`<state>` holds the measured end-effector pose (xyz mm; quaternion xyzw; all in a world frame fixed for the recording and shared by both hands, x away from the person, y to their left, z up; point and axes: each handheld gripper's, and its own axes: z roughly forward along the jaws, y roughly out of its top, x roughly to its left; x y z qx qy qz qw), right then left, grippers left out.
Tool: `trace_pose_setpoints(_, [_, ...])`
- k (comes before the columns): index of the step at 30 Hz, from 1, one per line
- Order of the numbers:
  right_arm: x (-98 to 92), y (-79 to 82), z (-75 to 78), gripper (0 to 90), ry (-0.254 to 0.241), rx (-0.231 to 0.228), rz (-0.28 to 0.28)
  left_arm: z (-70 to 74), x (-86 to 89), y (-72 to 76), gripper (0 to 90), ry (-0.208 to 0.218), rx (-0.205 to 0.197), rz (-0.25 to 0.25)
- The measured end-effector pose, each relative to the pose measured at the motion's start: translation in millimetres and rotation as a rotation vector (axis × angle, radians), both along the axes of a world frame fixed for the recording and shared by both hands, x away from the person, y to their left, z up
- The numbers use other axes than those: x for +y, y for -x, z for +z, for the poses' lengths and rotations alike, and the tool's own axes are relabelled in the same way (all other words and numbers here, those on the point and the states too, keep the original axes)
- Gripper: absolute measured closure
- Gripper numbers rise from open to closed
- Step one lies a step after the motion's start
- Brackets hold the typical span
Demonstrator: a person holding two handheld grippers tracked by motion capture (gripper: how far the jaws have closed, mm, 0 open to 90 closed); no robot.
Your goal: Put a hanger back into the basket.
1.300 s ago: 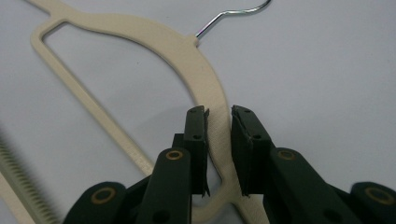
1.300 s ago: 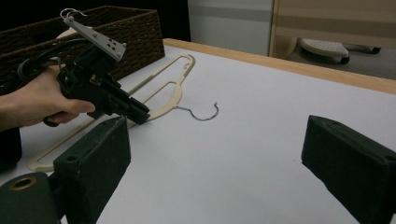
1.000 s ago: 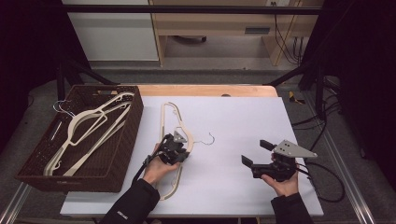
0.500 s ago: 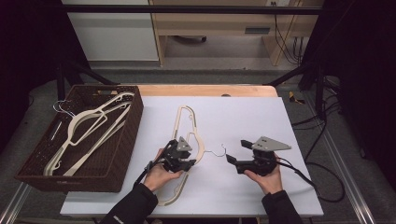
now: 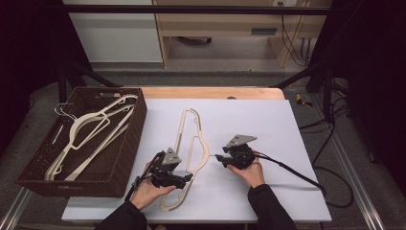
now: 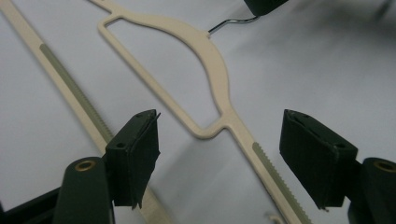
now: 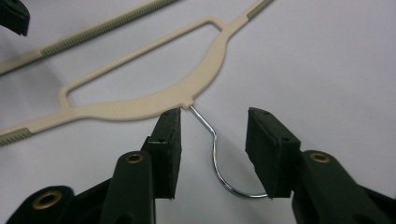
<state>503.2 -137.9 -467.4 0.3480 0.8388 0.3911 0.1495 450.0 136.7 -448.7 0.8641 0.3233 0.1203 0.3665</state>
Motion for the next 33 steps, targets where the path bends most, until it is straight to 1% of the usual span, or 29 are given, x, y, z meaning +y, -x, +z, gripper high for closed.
trace_pose_setpoints(2, [1.8,-1.5,-3.2,62.2,0.005,0.011,0.011,-0.3,0.6,-1.5,27.4,0.010,0.002,0.007])
trace_pose_setpoints(4, [2.8,-1.8,-4.8,67.0,0.015,0.021,0.011,-0.6,0.0,-1.6,27.2,0.009,0.001,0.002])
trace_pose_setpoints(5, [3.1,-2.1,-5.4,68.5,0.018,0.023,0.011,-1.1,-0.5,-1.3,26.8,0.005,-0.005,0.003])
trace_pose_setpoints(7, [3.3,-2.8,-6.6,71.7,0.027,0.029,0.013,-1.3,-1.0,-1.7,26.1,0.001,-0.005,0.004])
trace_pose_setpoints(8, [2.9,-3.3,-7.2,73.3,0.037,0.030,0.024,-1.4,-1.2,-1.6,25.9,0.005,-0.003,0.004])
trace_pose_setpoints(9, [3.6,-3.6,-8.4,74.6,0.040,0.034,0.022,-1.4,-1.2,-1.6,25.8,0.005,-0.010,0.004])
trace_pose_setpoints(10, [3.9,-4.2,-9.8,76.1,0.054,0.038,0.027,-1.2,-1.2,-1.7,25.7,0.006,-0.010,0.004])
trace_pose_setpoints(11, [5.3,-4.2,-11.5,77.2,0.057,0.044,0.018,-1.0,-0.9,-2.1,25.7,0.005,-0.013,0.005])
trace_pose_setpoints(12, [5.4,-4.5,-11.6,78.0,0.055,0.037,0.019,-0.7,-0.5,-2.3,25.5,0.005,-0.013,0.006])
trace_pose_setpoints(14, [5.7,-5.4,-11.3,79.6,0.057,0.045,0.022,-0.8,0.0,-2.8,25.5,0.005,-0.016,0.010])
trace_pose_setpoints(18, [5.4,-7.3,-11.6,88.2,0.055,0.051,0.026,-1.1,-0.7,-3.1,25.5,0.005,-0.016,0.012])
trace_pose_setpoints(19, [5.2,-8.0,-11.8,88.4,0.054,0.051,0.029,-1.1,-1.3,-3.1,25.5,0.003,-0.016,0.009])
trace_pose_setpoints(21, [5.3,-8.2,-10.8,88.6,0.045,0.073,0.021,-0.7,-2.6,-3.3,25.3,0.001,-0.017,0.007])
trace_pose_setpoints(23, [5.2,-8.3,-10.4,88.7,0.049,0.074,0.015,0.0,-4.6,-4.2,25.3,0.002,-0.018,0.003])
trace_pose_setpoints(26, [5.2,-8.4,-9.5,88.9,0.041,0.061,0.007,2.1,-10.4,-6.7,25.5,0.001,-0.021,-0.004])
trace_pose_setpoints(28, [4.5,-7.3,-5.8,88.9,0.033,0.053,0.007,2.9,-16.9,-8.4,25.6,-0.005,-0.026,-0.012])
trace_pose_setpoints(30, [4.7,-5.8,-1.0,89.0,0.028,0.045,0.011,3.2,-26.0,-11.6,25.7,-0.019,-0.024,-0.020])
trace_pose_setpoints(31, [4.2,-5.2,0.8,89.0,0.027,0.042,0.020,3.1,-31.1,-13.7,25.7,-0.024,-0.023,-0.024])
trace_pose_setpoints(33, [3.9,-4.2,3.4,89.0,0.024,0.047,0.024,3.1,-41.8,-17.9,25.7,-0.033,-0.027,-0.031])
